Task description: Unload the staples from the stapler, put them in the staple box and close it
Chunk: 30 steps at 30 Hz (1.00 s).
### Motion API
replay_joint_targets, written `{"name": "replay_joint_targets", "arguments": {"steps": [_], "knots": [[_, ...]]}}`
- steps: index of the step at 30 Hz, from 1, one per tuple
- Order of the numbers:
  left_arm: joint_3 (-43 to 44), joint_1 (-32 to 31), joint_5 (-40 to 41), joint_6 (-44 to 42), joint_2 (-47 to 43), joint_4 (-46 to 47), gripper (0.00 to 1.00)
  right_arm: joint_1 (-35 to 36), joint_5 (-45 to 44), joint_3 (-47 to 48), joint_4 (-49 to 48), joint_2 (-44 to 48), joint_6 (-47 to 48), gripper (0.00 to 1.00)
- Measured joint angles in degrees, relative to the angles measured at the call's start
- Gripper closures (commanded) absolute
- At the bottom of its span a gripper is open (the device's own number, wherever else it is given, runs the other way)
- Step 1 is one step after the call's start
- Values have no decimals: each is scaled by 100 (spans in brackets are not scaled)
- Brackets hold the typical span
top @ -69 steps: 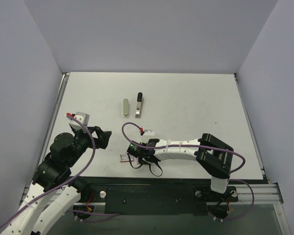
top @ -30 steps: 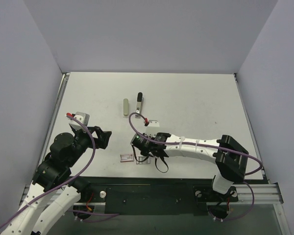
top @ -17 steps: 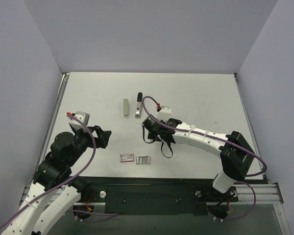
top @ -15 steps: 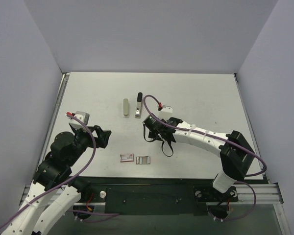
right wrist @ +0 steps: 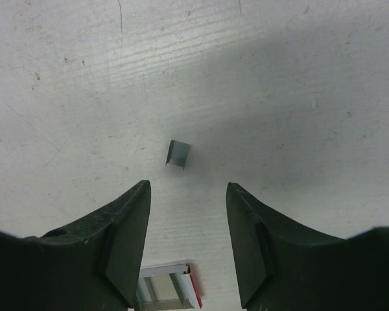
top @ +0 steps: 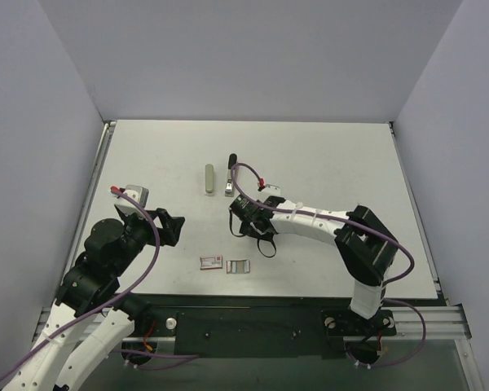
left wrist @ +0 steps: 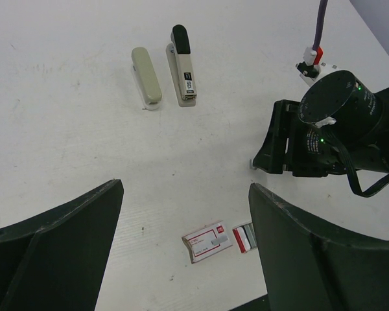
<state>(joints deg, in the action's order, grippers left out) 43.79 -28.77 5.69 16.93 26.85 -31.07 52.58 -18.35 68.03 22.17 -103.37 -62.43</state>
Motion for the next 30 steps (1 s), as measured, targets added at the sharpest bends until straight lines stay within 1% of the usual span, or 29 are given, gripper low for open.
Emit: {"name": "replay_joint_targets", "arguments": {"steps": [10,14,30], "knots": [[0,0,0,0,0,0,11,-87,136,227,-4,-417,-258,55],[0,0,0,0,0,0,11,-118,175,308,-11,-568,-282,56],[0,2,0,0,0,0,11,-127,284,442,-11,-713,-214,76]]}}
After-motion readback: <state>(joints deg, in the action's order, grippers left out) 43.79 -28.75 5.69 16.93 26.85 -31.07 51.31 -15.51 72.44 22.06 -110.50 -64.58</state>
